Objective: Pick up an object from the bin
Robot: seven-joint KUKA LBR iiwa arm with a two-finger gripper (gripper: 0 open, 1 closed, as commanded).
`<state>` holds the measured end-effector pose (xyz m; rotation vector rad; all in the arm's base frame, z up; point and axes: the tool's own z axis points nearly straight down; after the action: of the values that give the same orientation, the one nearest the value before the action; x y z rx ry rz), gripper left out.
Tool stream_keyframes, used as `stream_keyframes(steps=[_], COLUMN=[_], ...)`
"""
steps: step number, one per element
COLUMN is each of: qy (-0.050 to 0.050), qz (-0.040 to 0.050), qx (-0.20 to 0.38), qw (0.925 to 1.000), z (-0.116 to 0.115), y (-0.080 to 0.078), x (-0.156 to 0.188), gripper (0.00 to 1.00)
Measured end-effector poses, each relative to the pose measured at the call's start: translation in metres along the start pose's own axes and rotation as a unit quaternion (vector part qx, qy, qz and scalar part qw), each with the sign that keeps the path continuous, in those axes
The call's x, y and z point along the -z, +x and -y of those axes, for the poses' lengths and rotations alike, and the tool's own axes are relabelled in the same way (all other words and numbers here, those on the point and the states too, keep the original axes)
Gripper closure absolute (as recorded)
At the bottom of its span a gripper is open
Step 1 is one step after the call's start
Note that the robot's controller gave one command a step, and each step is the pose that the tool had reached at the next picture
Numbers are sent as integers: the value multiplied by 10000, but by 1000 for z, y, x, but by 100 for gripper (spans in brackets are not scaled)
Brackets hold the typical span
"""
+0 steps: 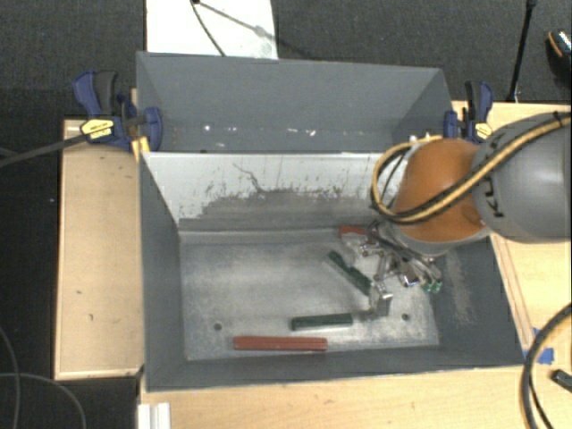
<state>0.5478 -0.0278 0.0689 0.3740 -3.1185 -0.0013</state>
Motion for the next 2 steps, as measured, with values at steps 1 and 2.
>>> stream_keyframes(steps=[1,2], qy=[15,8], qz=[33,28], qx=[-710,-694], qw=[9975,9976], z=[43,42], y=[-22,-22], x=[2,2], gripper=[0,100])
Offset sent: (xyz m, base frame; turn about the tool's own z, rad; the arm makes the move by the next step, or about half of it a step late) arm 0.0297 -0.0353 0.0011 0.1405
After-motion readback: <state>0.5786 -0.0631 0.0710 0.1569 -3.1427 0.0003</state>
